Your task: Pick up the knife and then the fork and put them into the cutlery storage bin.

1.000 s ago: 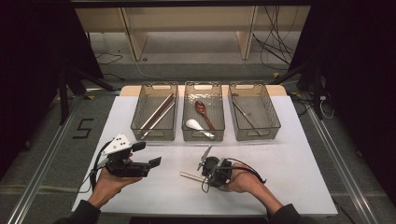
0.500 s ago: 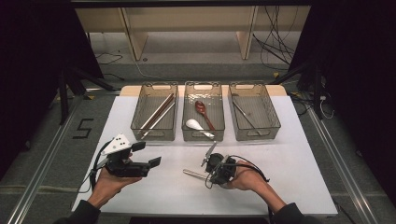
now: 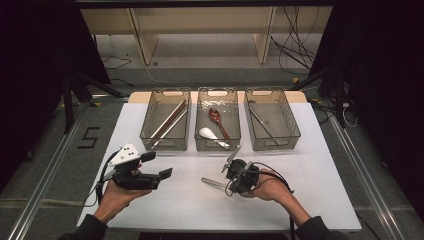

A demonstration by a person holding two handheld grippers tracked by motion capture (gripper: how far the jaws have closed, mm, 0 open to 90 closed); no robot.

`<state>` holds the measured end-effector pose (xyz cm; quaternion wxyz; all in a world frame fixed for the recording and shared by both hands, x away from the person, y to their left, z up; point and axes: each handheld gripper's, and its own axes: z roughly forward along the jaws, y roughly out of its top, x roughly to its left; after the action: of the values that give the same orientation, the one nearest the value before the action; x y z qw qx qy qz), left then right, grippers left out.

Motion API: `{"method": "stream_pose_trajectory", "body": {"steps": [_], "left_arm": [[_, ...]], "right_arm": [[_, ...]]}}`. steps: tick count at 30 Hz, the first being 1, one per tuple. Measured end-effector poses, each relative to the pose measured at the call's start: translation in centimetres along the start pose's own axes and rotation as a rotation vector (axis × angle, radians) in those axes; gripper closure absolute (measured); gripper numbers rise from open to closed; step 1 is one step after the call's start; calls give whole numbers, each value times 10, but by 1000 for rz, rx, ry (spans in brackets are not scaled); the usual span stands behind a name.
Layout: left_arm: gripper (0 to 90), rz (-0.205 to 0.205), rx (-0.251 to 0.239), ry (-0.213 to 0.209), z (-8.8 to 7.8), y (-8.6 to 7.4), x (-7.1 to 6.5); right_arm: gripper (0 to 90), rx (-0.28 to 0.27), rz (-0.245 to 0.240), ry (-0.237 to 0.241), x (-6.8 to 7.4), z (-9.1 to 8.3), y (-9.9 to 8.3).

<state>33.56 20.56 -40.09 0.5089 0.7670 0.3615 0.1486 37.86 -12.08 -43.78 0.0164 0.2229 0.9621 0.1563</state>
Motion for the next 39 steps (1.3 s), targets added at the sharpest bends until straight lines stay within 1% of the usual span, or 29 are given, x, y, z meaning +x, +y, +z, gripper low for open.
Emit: {"method": "stream_pose_trajectory", "body": {"steps": [1, 2, 3, 4, 9, 12, 17, 25, 29, 34, 39], "left_arm": [[149, 0, 1, 0, 0, 0, 0], [149, 2, 2, 0, 0, 0, 0], [149, 0, 0, 0, 0, 0, 0], [149, 0, 0, -1, 0, 0, 0], [149, 0, 0, 0, 0, 0, 0], [149, 0, 1, 0, 0, 0, 0], [150, 3, 2, 0, 0, 0, 0], [149, 1, 2, 1, 0, 0, 0], [150, 0, 1, 2, 0, 0, 0], [150, -1, 0, 2, 0, 0, 0], [149, -5, 2, 2, 1, 0, 0]], "right_arm": [[861, 4, 11, 3, -1, -2, 0], [861, -5, 5, -4, -2, -3, -1], [861, -9, 12, -4, -4, -5, -2], [861, -12, 8, -6, -5, -6, -3], [861, -34, 46, -9, -10, -11, -7], [861, -46, 55, -16, -15, -16, -10], [861, -65, 93, -7, -22, -23, -16], [861, -100, 138, -19, -31, -34, -23], [861, -140, 159, -27, -39, -46, -28], [861, -186, 190, -54, -47, -65, -35], [861, -217, 196, -87, -52, -83, -41]]}}
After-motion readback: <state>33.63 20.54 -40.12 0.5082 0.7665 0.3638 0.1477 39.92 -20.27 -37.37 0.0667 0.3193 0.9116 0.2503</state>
